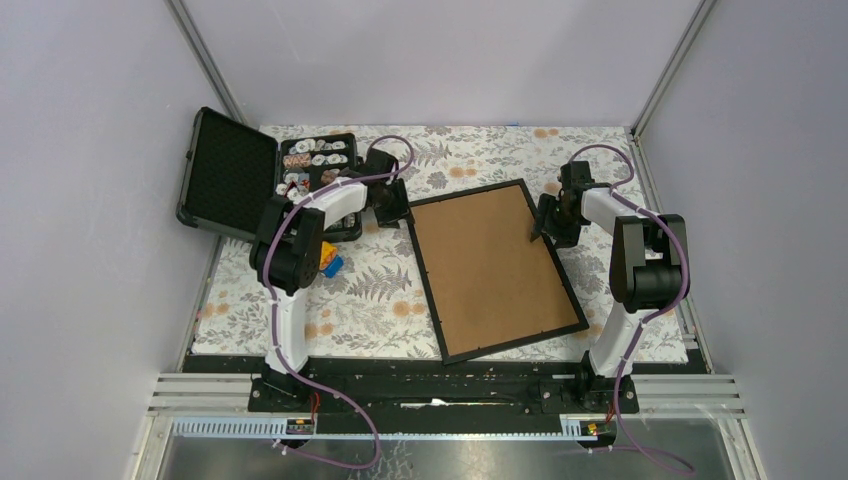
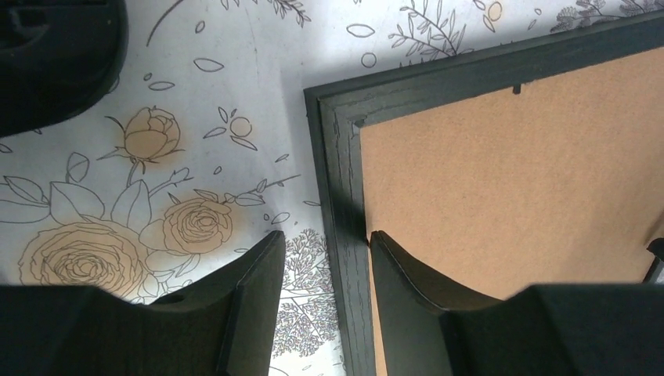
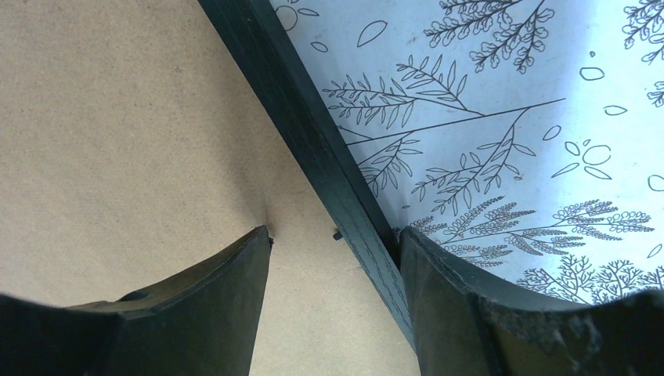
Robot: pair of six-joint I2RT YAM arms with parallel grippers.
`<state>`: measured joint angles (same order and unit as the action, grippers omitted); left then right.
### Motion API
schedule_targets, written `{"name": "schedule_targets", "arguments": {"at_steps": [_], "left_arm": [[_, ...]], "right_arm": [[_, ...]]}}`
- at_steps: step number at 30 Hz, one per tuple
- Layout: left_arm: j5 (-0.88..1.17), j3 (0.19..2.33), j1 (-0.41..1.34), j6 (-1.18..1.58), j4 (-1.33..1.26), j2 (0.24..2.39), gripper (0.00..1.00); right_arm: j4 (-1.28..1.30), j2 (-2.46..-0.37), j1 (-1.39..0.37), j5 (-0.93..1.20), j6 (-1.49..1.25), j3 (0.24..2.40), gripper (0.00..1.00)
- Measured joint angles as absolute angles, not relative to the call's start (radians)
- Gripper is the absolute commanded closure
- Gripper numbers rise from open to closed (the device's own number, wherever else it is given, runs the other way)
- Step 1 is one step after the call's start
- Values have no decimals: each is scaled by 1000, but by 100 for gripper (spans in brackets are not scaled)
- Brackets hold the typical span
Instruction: Put the photo into the frame
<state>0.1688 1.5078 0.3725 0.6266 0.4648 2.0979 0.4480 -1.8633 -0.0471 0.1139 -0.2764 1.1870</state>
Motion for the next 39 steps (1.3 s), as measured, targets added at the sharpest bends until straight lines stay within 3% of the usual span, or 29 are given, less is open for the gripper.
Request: {"name": "schedule_targets", "arguments": {"at_steps": [5, 17, 39], "left_arm": [[209, 1416, 360, 623, 395, 2046, 48], [249, 1378, 331, 629, 372, 2030, 55], [93, 1530, 402, 626, 518, 2096, 59]], "right_arm": [[448, -1863, -47, 114, -276, 1187, 32], [448, -1863, -48, 114, -275, 1187, 32], [447, -1863, -50, 113, -271, 1186, 32]]}}
